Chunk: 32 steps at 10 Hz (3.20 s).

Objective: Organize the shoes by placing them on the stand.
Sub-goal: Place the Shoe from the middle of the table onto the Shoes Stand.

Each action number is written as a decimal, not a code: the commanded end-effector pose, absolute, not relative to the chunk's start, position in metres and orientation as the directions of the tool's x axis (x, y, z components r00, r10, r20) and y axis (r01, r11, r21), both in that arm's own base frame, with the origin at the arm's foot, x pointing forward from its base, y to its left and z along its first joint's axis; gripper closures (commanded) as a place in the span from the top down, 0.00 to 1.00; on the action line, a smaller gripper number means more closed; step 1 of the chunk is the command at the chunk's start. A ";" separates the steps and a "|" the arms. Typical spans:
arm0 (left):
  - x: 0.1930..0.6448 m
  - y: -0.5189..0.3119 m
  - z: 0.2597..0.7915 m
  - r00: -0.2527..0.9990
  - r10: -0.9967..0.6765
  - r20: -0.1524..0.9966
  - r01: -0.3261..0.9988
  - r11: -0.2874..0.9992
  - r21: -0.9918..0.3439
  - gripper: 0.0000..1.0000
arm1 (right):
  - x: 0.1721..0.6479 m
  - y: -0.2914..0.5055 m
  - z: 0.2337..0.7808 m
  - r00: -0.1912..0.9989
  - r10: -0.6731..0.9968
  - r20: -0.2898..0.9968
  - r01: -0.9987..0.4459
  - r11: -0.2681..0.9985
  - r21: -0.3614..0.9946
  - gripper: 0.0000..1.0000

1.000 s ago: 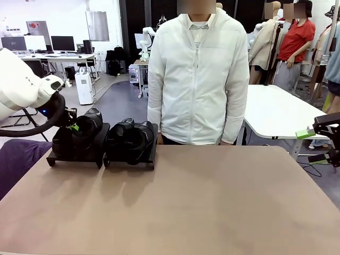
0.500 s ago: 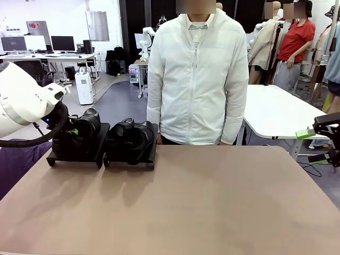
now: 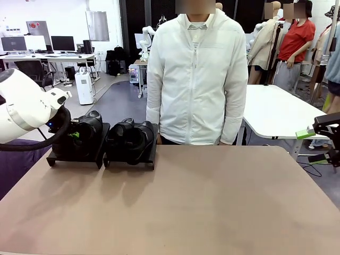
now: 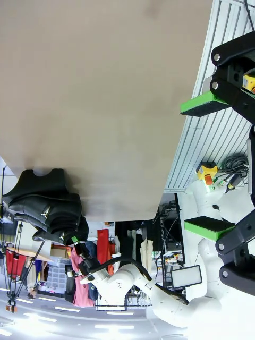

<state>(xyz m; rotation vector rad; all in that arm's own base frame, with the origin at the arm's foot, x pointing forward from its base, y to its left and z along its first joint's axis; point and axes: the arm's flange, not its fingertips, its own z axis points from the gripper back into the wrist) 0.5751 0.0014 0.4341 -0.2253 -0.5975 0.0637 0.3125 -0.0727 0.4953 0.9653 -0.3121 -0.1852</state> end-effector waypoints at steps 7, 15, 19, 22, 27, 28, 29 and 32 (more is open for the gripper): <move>0.528 -0.027 0.484 0.801 0.033 0.598 0.093 0.980 -0.178 1.00 | 0.314 -0.072 0.500 0.937 -0.303 0.173 0.017 0.535 0.845 1.00; 0.305 -0.016 0.505 0.980 -0.059 0.192 0.182 0.667 -0.722 1.00 | 0.314 -0.072 0.500 0.937 -0.303 0.173 0.017 0.535 0.845 1.00; 0.303 -0.017 0.504 0.981 -0.094 0.173 0.191 0.651 -0.735 1.00 | 0.314 -0.072 0.500 0.937 -0.303 0.173 0.017 0.535 0.845 1.00; 0.303 -0.017 0.504 0.981 -0.094 0.173 0.191 0.651 -0.735 1.00 | 0.314 -0.072 0.500 0.937 -0.303 0.173 0.017 0.535 0.845 1.00; 0.303 -0.017 0.504 0.981 -0.094 0.173 0.191 0.651 -0.735 1.00 | 0.314 -0.072 0.500 0.937 -0.303 0.173 0.017 0.535 0.845 1.00; 0.303 -0.017 0.504 0.981 -0.094 0.173 0.191 0.651 -0.735 1.00 | 0.314 -0.072 0.500 0.937 -0.303 0.173 0.017 0.535 0.845 1.00; 0.303 -0.017 0.504 0.981 -0.094 0.173 0.191 0.651 -0.735 1.00 | 0.314 -0.072 0.500 0.937 -0.303 0.173 0.017 0.535 0.845 1.00; 0.303 -0.017 0.504 0.981 -0.094 0.173 0.191 0.651 -0.735 1.00 | 0.314 -0.072 0.500 0.937 -0.303 0.173 0.017 0.535 0.845 1.00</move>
